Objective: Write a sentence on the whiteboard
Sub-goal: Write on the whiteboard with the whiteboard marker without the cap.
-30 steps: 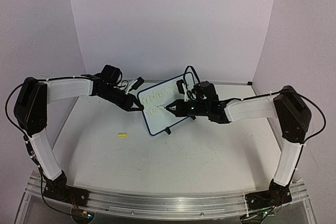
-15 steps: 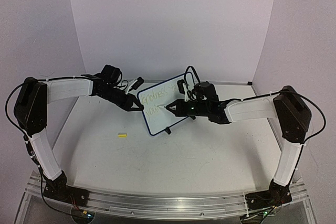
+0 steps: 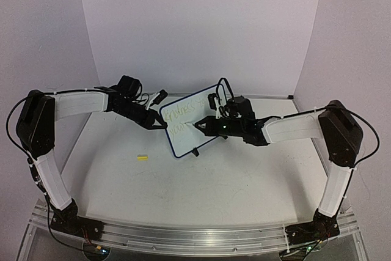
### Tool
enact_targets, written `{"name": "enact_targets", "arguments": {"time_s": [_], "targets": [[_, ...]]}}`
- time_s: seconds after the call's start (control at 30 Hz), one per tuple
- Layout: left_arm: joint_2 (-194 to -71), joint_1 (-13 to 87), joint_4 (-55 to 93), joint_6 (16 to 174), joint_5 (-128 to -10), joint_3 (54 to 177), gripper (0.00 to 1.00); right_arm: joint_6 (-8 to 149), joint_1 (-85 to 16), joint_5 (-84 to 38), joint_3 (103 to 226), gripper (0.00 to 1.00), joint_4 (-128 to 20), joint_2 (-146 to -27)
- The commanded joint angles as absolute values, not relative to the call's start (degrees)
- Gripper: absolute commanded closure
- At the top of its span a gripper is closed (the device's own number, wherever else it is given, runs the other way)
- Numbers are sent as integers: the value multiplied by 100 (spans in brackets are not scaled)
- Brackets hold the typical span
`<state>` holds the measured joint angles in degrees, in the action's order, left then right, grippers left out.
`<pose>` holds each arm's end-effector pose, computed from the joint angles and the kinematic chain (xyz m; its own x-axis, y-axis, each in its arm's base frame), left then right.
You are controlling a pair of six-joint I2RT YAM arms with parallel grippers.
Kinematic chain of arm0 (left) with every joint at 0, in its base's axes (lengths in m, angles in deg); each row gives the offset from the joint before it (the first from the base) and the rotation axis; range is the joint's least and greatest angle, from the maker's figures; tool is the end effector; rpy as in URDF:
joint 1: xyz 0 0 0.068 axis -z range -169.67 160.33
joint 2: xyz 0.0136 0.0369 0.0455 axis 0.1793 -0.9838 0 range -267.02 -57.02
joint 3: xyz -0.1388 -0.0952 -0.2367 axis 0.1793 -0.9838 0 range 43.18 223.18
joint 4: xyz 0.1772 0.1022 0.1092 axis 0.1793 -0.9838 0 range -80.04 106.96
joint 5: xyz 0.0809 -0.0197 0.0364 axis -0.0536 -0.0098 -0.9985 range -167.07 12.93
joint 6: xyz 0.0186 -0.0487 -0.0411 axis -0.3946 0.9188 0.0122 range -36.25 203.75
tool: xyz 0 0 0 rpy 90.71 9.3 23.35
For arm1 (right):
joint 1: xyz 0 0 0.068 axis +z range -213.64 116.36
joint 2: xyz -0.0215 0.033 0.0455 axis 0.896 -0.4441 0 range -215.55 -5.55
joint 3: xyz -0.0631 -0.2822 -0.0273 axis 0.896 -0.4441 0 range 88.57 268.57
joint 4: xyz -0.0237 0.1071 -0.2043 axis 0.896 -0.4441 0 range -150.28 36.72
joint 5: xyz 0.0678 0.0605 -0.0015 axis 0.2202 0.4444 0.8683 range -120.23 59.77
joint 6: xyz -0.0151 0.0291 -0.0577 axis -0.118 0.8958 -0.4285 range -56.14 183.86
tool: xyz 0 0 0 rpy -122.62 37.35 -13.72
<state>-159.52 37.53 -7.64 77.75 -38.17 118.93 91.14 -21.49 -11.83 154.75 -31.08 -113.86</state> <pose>0.3141 -0.1986 0.2568 -0.6173 0.4085 -0.6724 0.7732 0.4728 -0.4226 0.3028 0.2965 0.2407 -0.6172 0.0278 -0.7863 -0.6457 0.5531 0.5265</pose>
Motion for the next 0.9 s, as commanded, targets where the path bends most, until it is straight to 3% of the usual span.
{"name": "enact_targets", "arguments": {"time_s": [0.0, 0.53, 0.87], "targets": [[-15945, 3785, -835, 7624, -3805, 12185, 100, 9197, -2189, -1690, 15398, 100, -2999, -11252], [-15908, 3784, -826, 7646, -3778, 12173, 100, 8886, -2252, -836, 15186, 100, -2901, -10580], [-15915, 3784, -825, 7647, -3813, 12162, 100, 8970, -2417, -370, 15229, 100, -2816, -10951]]}}
